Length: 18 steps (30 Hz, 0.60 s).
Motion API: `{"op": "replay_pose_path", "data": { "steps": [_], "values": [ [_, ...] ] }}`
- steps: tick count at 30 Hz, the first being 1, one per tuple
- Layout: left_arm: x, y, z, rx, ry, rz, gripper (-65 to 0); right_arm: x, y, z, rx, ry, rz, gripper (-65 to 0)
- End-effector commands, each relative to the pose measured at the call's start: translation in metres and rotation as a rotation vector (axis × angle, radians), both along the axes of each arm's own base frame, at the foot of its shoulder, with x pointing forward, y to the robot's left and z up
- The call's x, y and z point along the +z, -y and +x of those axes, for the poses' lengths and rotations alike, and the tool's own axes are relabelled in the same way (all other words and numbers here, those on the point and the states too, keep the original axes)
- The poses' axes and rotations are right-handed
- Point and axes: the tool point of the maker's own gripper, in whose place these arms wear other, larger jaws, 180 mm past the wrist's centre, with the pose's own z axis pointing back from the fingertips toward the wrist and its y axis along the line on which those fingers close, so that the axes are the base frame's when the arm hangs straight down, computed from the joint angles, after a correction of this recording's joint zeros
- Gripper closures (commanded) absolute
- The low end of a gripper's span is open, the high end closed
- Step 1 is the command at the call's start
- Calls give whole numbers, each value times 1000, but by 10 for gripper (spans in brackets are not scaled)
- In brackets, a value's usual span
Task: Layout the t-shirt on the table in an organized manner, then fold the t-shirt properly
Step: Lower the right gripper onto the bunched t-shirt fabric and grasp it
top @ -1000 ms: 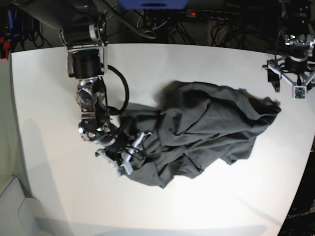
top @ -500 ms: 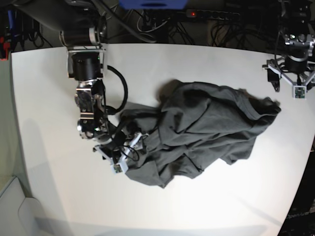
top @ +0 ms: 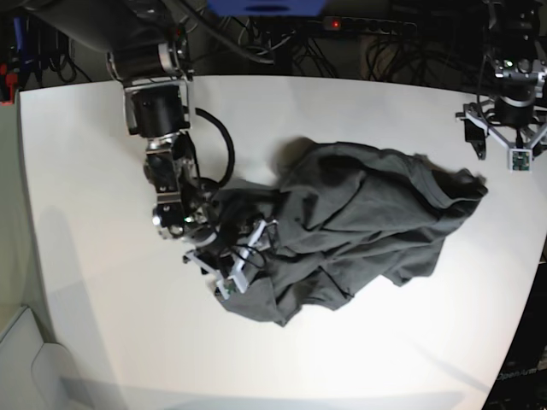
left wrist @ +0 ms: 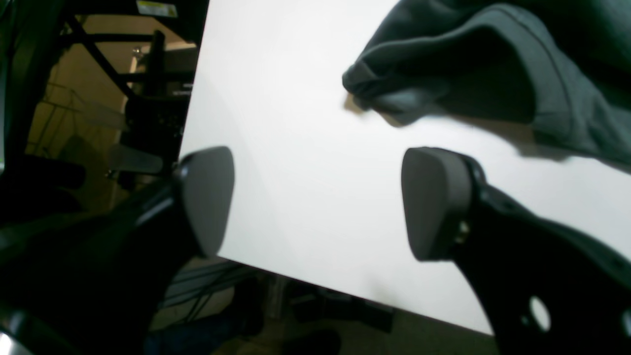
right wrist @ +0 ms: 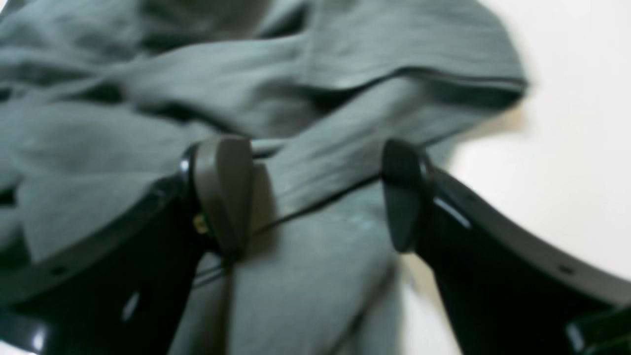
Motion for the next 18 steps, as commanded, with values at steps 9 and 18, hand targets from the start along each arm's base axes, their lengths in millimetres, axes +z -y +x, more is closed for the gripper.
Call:
{"op": "replay_pose_path", "data": {
  "steps": [9, 18],
  "values": [
    [14, -4, 7, -7, 44, 28, -513, 9, -22, 10, 69, 37, 7, -63],
    [11, -5, 5, -5, 37, 27, -513, 90, -3, 36, 49, 286, -5, 0]
  ]
}}
